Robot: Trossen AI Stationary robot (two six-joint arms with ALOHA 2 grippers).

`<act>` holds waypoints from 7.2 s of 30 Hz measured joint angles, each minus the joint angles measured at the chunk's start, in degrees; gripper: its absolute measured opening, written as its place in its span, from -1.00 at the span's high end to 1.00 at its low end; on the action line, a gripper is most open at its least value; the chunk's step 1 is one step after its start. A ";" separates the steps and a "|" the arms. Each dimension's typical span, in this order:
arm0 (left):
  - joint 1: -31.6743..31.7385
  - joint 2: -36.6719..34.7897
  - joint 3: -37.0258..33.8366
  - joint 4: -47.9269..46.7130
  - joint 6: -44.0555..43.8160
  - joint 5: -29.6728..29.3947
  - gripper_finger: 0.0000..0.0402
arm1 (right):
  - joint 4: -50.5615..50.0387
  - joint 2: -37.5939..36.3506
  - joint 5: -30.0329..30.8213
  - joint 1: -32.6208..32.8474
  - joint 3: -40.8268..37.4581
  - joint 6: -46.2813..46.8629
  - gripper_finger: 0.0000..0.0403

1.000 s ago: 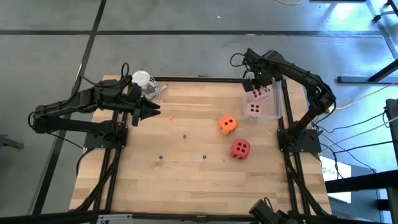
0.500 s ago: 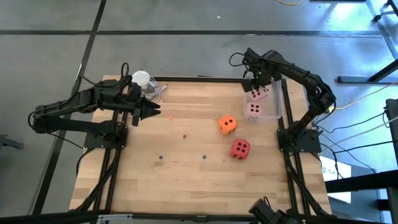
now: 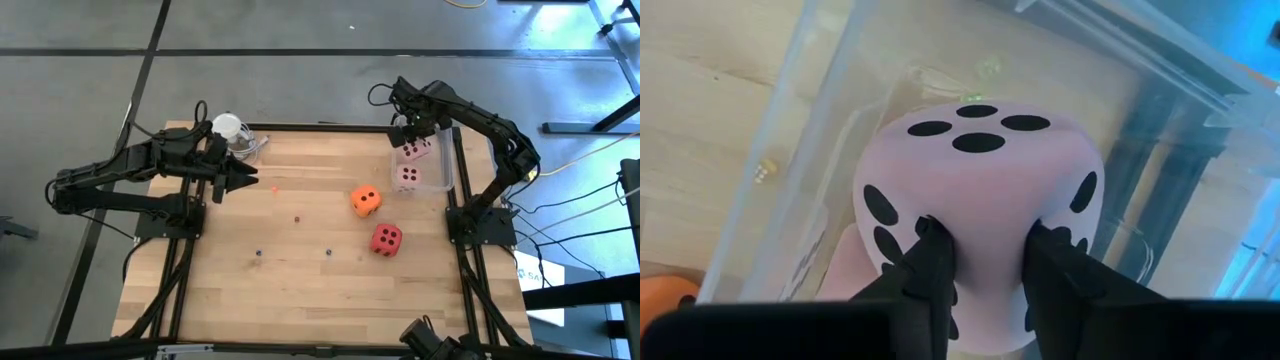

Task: Pick & Place Dice
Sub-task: Put the large pink die into the container, then put the right small blue die into the container

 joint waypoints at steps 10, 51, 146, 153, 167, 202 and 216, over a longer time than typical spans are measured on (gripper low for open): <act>0.00 0.00 0.00 -0.01 0.20 -0.52 0.16 | 0.01 0.00 -0.16 0.00 0.00 -3.09 -0.10; 0.04 0.11 0.00 -0.45 0.63 -0.17 0.16 | 3.75 -18.74 -4.24 36.20 0.00 10.95 -0.32; 0.00 -0.15 -0.02 -8.15 5.64 0.83 0.16 | 41.04 24.65 -8.71 60.98 -0.02 -2.01 -0.01; 0.00 -0.15 -0.02 -8.15 6.01 0.83 0.16 | 41.59 24.65 -8.51 60.98 -0.02 -2.01 0.22; 0.00 -0.15 -0.02 -8.17 6.23 0.83 0.16 | 41.59 24.52 -8.97 60.96 -0.02 -1.44 0.81; 0.00 -0.17 -0.02 -9.15 7.13 0.51 0.16 | 23.24 -15.72 11.43 59.06 -13.13 31.65 0.81; 0.02 -0.17 -0.02 -9.11 6.16 0.35 0.16 | 3.01 -36.16 15.76 46.14 -23.54 47.03 0.81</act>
